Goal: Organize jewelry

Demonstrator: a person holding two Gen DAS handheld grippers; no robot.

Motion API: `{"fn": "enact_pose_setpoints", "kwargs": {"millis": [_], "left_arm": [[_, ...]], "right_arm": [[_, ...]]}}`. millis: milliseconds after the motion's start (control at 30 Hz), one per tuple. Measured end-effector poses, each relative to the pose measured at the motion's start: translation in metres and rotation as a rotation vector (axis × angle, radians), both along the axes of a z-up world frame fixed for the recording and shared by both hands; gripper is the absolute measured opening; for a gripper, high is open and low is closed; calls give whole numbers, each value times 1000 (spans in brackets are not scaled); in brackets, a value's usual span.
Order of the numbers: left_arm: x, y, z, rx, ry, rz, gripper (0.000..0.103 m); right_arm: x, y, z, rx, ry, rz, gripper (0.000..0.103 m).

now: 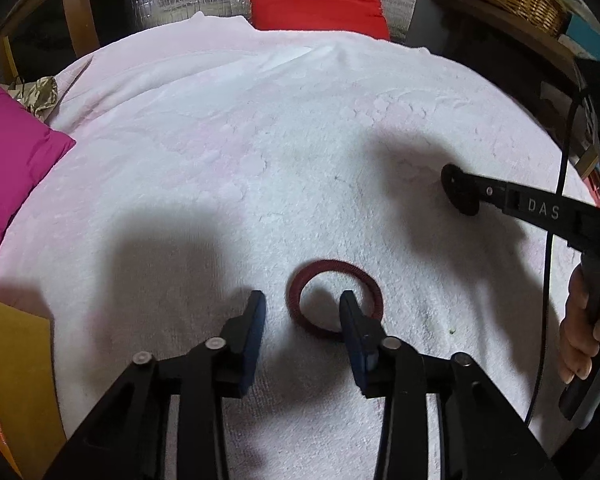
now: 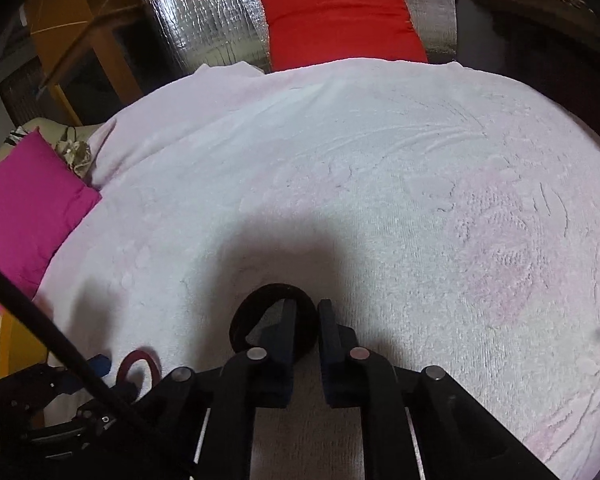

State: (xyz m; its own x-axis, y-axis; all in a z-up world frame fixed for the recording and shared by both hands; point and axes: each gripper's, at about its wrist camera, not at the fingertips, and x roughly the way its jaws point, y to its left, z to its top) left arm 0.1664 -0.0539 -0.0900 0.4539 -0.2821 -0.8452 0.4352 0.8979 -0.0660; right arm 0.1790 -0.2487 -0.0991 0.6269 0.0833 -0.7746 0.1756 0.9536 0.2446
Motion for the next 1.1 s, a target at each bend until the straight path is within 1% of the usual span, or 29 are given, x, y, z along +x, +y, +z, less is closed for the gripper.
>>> {"fn": "enact_pose_setpoints", "kwargs": {"millis": [33, 67, 133, 200, 267, 467, 500, 567, 600, 633, 667, 800, 833, 900, 1000, 1100], "left_arm": [[0, -1, 0, -4, -2, 1, 19], [0, -1, 1, -12, -6, 4, 14], [0, 1, 6, -34, -22, 10, 10], [1, 3, 8, -46, -30, 13, 9], [3, 3, 7, -48, -20, 15, 9], [6, 5, 2, -27, 2, 3, 10], [6, 4, 1, -17, 8, 4, 12], [5, 3, 0, -20, 14, -11, 20], [4, 1, 0, -18, 14, -15, 34], [3, 1, 0, -15, 11, -15, 51], [2, 0, 2, -16, 6, -14, 58], [0, -7, 6, -45, 1, -31, 60], [0, -9, 5, -37, -1, -33, 62], [0, -17, 0, -1, 2, -38, 62], [1, -24, -9, 34, 8, -45, 62], [2, -25, -9, 32, -1, -40, 61]], "right_arm": [[-1, -2, 0, 9, 2, 2, 11], [-2, -4, 0, 20, 4, 4, 11], [-3, -6, 1, 55, 7, 5, 11], [-6, -9, 2, 86, 10, 12, 11], [-8, -11, 2, 95, 16, 19, 11], [-15, -20, 4, 127, 52, 35, 11], [-18, -23, 5, 121, 56, 39, 11], [-22, -24, 7, 97, 59, 45, 11], [-24, -25, 8, 86, 62, 49, 11], [-26, -25, 8, 81, 70, 54, 11], [-28, -26, 7, 81, 80, 60, 11], [-37, -25, 3, 78, 117, 80, 11], [-39, -24, 1, 74, 122, 88, 11], [-42, -22, -2, 60, 130, 101, 11], [-46, -21, -4, 51, 126, 107, 11], [-46, -22, -5, 58, 126, 115, 13]]}}
